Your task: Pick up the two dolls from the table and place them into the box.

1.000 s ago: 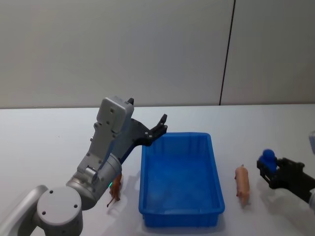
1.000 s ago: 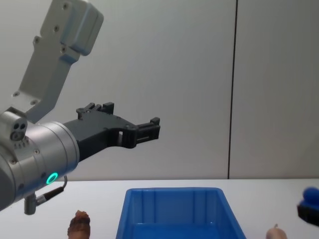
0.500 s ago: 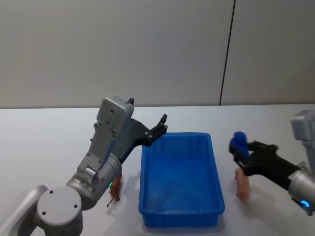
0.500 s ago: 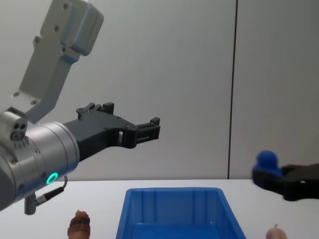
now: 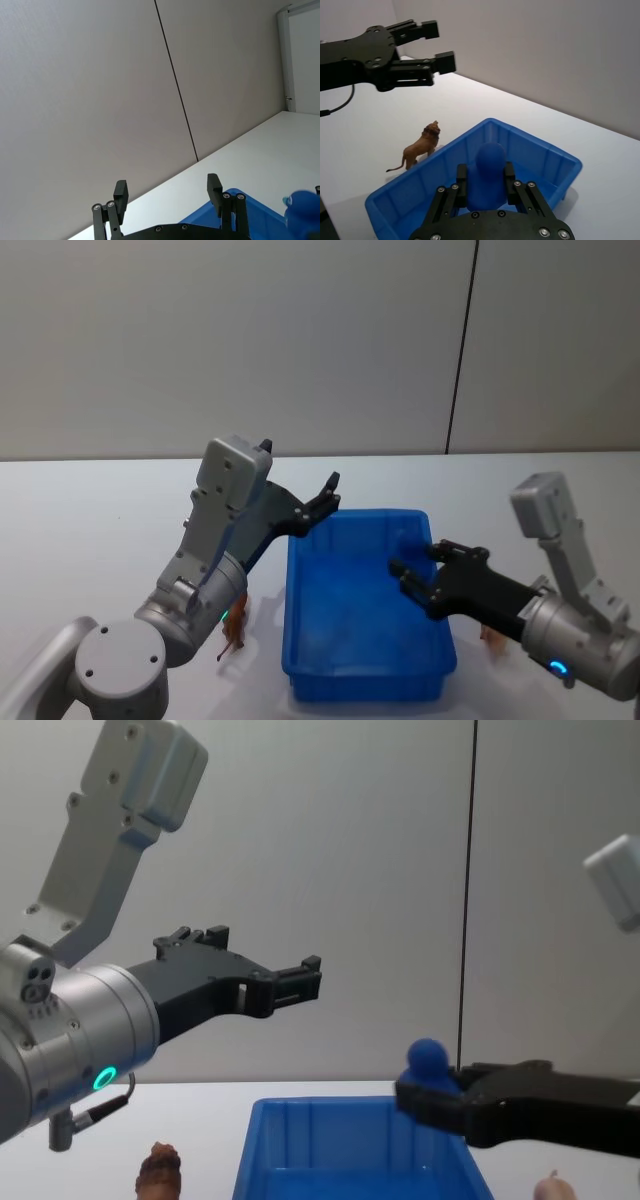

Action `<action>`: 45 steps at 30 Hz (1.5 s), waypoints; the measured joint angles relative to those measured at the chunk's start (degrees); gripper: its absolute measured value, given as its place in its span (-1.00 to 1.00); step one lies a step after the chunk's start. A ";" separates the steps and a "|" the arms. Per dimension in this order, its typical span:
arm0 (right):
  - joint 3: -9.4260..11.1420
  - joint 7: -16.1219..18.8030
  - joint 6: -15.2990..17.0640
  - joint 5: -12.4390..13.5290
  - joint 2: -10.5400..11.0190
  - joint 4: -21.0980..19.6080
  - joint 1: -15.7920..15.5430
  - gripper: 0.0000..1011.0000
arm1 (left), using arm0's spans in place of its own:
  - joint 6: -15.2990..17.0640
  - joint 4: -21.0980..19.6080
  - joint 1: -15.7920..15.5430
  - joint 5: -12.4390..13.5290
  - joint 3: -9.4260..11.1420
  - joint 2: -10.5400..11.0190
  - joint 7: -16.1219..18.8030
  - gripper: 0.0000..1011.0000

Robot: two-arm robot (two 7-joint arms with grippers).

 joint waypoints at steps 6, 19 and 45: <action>-1.11 0.24 0.35 -0.89 -0.83 0.11 0.12 0.18 | 0.00 0.00 0.00 0.00 0.00 0.00 0.00 0.98; -2.12 -0.63 0.53 -1.60 -1.36 0.30 -0.07 0.88 | 0.00 0.00 0.00 0.00 0.00 0.00 0.00 0.98; 2.03 -11.93 0.63 4.31 5.10 -3.94 -6.61 0.98 | 0.00 0.00 0.00 0.00 0.00 0.00 0.00 0.98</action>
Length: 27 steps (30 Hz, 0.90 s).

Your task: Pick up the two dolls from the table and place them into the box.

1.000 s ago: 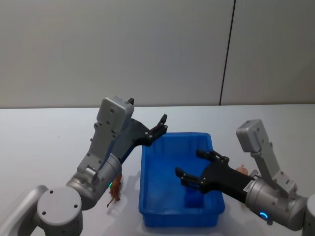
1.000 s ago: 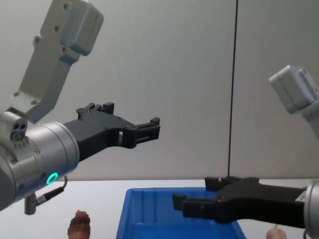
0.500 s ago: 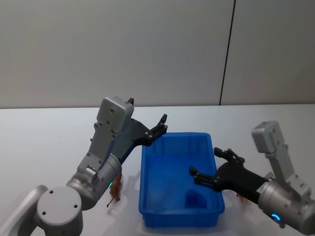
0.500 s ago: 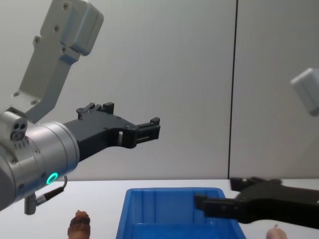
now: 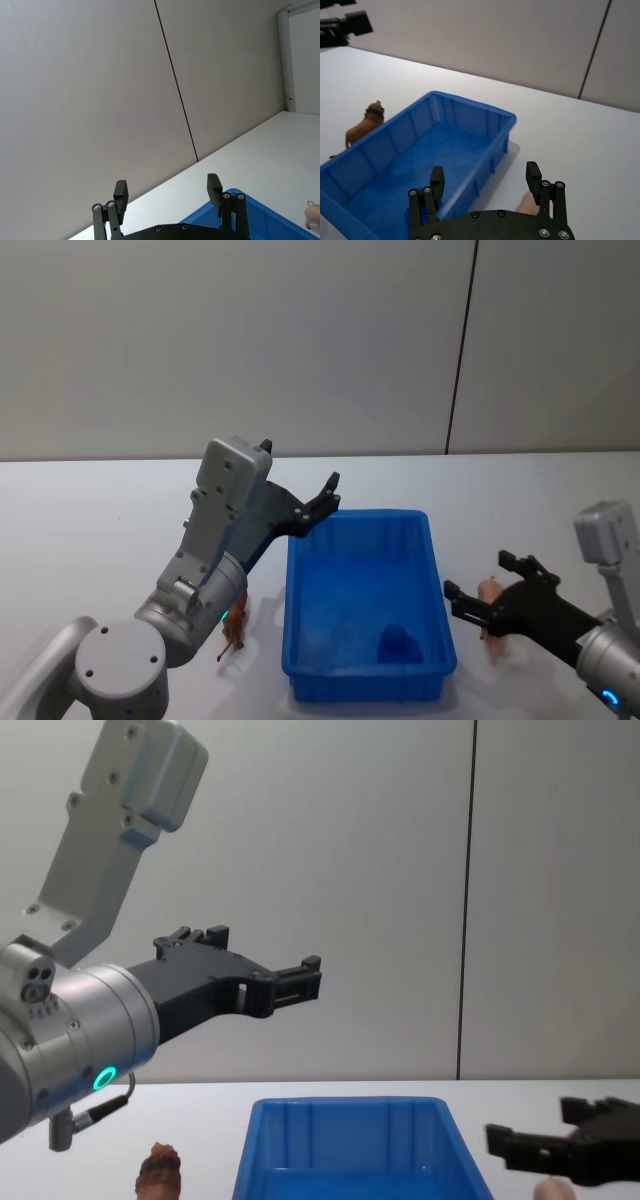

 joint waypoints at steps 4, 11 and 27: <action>0.33 -1.23 0.10 0.29 0.59 0.05 -0.80 0.98 | 0.00 0.00 0.00 0.00 0.00 0.00 0.00 0.98; 0.47 -2.73 0.74 0.09 1.00 1.24 -1.48 0.98 | 0.00 0.00 0.00 0.00 0.00 0.00 0.00 0.98; -0.10 -3.47 2.43 -2.45 -0.07 6.16 -0.06 0.98 | 0.00 0.00 0.00 0.00 0.00 0.00 0.00 0.98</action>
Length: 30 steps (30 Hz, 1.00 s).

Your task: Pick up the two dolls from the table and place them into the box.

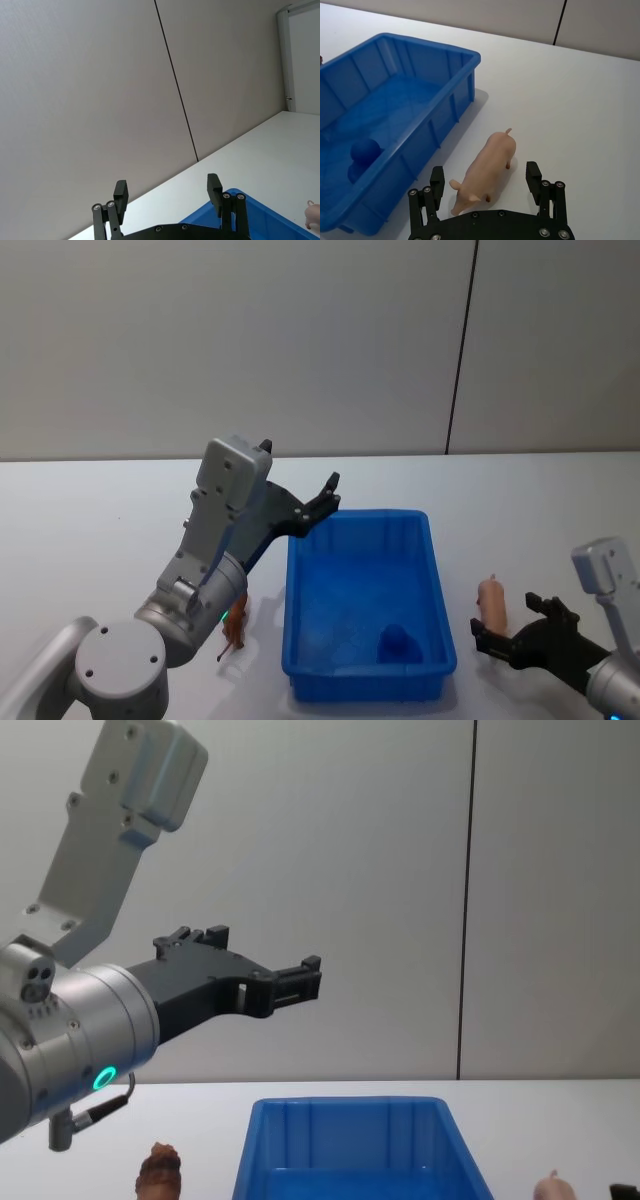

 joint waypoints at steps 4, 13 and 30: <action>-0.22 0.14 0.30 -0.50 -0.47 1.16 0.61 0.98 | 0.00 0.00 0.00 0.00 0.00 0.00 0.00 0.98; -0.62 0.47 1.10 -1.10 -1.44 3.20 1.91 0.65 | 0.00 0.00 0.00 0.00 0.00 0.00 0.00 0.98; -0.63 0.32 1.70 -1.29 -2.27 4.90 3.32 -0.28 | 0.00 0.00 0.00 0.00 0.00 0.00 0.00 0.98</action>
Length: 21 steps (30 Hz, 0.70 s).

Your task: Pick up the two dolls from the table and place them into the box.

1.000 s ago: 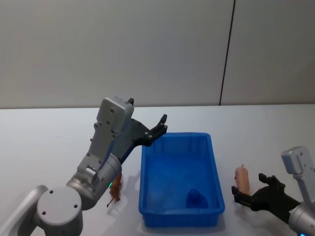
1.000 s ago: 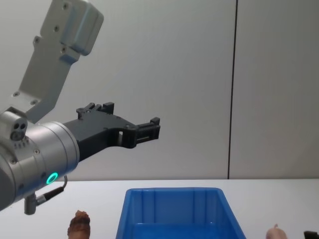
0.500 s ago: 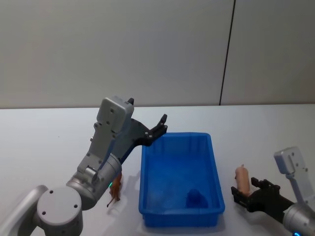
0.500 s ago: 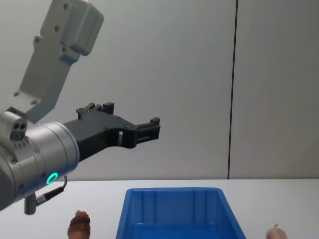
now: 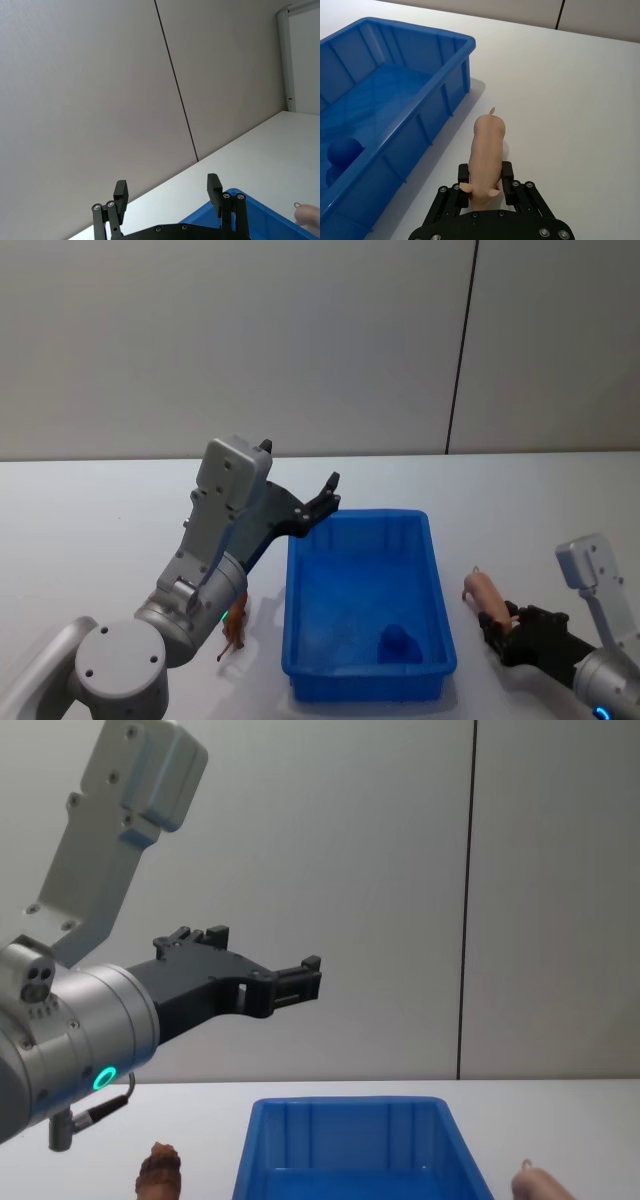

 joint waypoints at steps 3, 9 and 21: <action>0.08 -0.13 -0.51 0.00 0.01 -0.25 0.05 -0.28 | 0.00 0.00 0.00 0.00 0.00 0.00 0.00 0.98; 0.29 -0.43 -2.27 -0.45 0.16 -1.38 0.07 -0.28 | 0.00 0.00 0.00 0.00 0.00 0.00 0.00 0.98; 0.56 1.53 -5.75 -1.21 0.41 -5.94 0.65 -0.28 | 0.00 0.00 0.00 0.00 0.00 0.00 0.00 0.98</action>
